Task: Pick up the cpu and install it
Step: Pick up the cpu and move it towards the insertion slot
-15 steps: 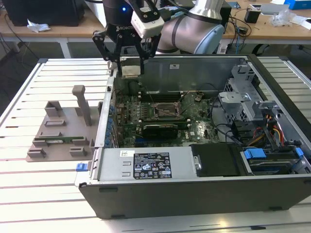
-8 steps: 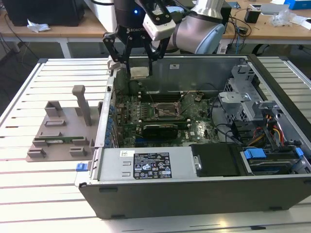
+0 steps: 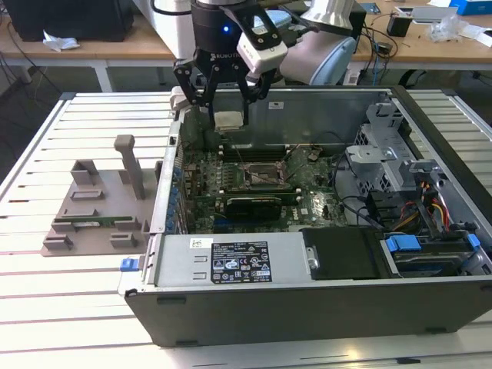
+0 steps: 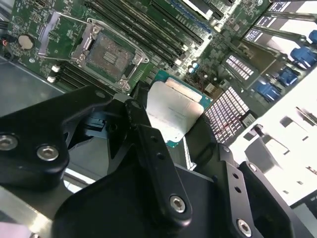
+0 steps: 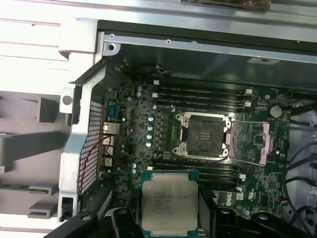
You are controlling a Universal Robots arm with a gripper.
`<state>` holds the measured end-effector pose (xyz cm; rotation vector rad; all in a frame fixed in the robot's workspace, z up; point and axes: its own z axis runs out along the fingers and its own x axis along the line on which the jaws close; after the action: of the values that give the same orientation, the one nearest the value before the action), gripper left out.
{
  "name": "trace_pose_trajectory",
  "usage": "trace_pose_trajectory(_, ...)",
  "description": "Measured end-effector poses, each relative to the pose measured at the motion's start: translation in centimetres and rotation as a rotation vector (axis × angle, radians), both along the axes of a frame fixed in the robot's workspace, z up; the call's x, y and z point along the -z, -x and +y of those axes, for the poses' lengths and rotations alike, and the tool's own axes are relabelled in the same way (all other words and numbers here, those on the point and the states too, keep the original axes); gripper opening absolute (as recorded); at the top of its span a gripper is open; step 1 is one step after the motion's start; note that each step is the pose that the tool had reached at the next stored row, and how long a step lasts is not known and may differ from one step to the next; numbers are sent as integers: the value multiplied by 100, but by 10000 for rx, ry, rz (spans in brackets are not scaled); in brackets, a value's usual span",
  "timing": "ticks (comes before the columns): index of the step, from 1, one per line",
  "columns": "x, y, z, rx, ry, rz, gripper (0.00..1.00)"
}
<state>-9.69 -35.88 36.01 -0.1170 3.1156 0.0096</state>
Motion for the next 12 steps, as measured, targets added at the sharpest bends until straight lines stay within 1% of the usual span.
trace_pose_trajectory(3,43,-24,7,0,3,2,55)
trace_pose_trajectory(6,117,-47,20,-2,14,3,55)
trace_pose_trajectory(8,165,-94,38,-1,20,11,55)
trace_pose_trajectory(12,200,-168,74,-1,19,17,55)
